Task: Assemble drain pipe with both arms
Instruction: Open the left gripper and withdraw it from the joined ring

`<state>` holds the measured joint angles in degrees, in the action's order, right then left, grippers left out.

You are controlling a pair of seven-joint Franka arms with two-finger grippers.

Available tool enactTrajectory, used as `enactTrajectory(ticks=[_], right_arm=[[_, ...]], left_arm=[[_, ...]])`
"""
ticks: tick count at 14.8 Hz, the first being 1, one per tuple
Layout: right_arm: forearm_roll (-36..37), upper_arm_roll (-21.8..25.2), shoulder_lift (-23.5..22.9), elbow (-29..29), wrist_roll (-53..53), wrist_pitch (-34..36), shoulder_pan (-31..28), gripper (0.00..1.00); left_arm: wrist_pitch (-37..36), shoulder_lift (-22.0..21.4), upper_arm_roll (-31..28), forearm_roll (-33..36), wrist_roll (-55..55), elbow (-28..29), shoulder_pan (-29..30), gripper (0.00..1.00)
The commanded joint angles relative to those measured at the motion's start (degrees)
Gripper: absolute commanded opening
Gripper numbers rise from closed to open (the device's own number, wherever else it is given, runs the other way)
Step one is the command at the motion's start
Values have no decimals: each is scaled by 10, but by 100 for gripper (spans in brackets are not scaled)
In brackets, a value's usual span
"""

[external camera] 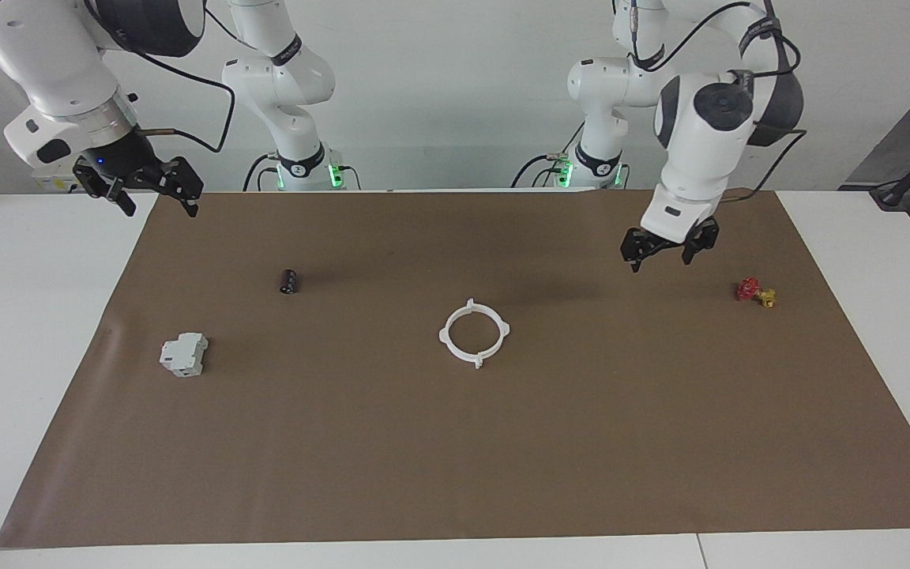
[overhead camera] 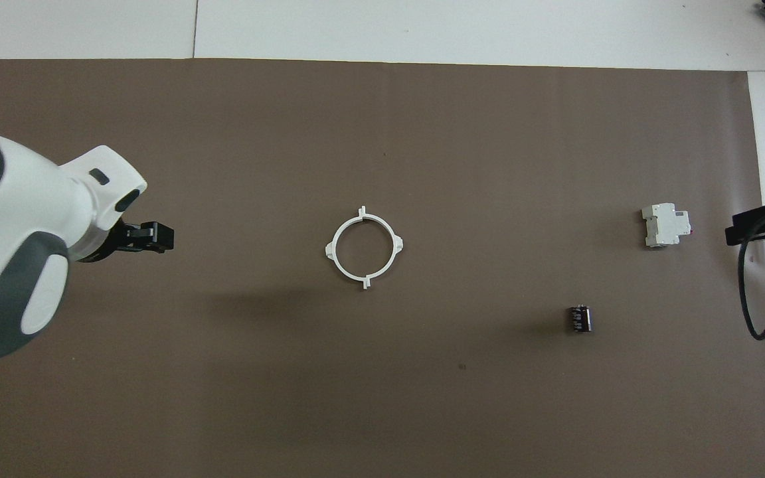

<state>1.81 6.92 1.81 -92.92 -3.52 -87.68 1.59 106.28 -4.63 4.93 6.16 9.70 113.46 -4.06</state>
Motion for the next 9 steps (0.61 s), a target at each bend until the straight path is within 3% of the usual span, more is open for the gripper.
enactTrajectory(ticks=[1, 9], right_arm=[[0, 5, 10, -10, -9, -4, 3, 100], [0, 5, 10, -10, -9, -4, 3, 100]], left_arm=[[-33, -41, 4, -26, -106, 23, 66, 100], [-12, -42, 4, -70, -141, 22, 110, 100]])
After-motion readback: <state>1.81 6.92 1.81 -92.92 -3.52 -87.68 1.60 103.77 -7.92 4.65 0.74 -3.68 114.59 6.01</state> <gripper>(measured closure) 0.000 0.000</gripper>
